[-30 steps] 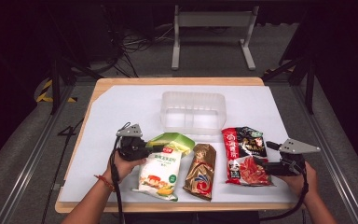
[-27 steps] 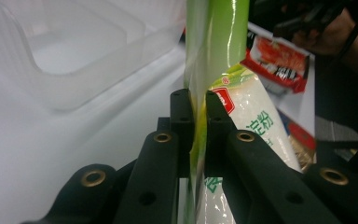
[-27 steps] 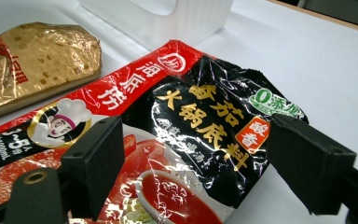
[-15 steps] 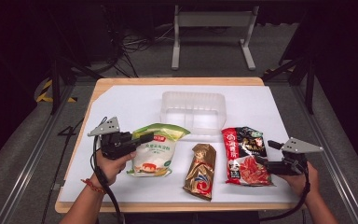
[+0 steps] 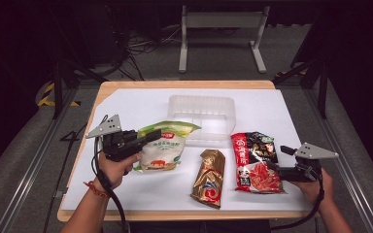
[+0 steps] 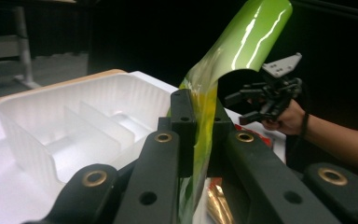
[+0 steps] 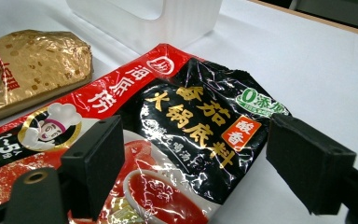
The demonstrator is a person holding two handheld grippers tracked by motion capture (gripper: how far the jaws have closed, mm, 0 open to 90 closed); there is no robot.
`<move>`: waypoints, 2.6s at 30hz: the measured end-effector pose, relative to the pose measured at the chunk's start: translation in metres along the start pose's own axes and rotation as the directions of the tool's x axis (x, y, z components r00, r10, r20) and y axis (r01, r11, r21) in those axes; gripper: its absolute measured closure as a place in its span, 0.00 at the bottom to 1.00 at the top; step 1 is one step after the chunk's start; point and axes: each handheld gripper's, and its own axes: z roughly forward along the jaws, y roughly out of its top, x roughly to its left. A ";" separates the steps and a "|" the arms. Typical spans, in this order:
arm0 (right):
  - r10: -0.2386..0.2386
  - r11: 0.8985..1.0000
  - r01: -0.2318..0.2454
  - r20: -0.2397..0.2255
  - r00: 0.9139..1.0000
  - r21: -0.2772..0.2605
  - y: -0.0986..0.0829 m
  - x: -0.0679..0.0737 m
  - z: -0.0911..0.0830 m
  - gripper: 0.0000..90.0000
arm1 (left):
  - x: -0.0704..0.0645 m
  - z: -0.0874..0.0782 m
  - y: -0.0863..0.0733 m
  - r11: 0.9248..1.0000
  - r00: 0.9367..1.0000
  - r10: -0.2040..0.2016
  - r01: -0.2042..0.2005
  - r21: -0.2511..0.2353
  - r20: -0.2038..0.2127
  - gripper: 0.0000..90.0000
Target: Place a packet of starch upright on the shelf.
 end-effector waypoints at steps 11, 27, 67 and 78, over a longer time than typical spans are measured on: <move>0.001 1.000 -0.001 0.003 1.000 -0.001 -0.001 -0.002 -0.001 0.22 | 0.012 0.027 0.020 0.997 0.994 -0.032 0.025 -0.069 -0.102 0.96; 0.001 1.000 -0.001 0.006 1.000 0.000 -0.002 -0.004 -0.001 0.22 | 0.038 0.084 0.044 0.994 0.968 -0.036 0.009 -0.110 -0.248 0.96; -0.013 1.000 0.013 0.005 1.000 0.012 -0.005 -0.005 0.000 0.22 | 0.084 0.154 0.020 0.978 0.922 -0.177 0.124 -0.170 -0.344 0.95; -0.014 1.000 0.014 0.007 1.000 0.018 -0.004 -0.004 0.001 0.23 | 0.089 0.128 0.008 0.998 0.951 -0.057 0.042 -0.056 -0.305 0.93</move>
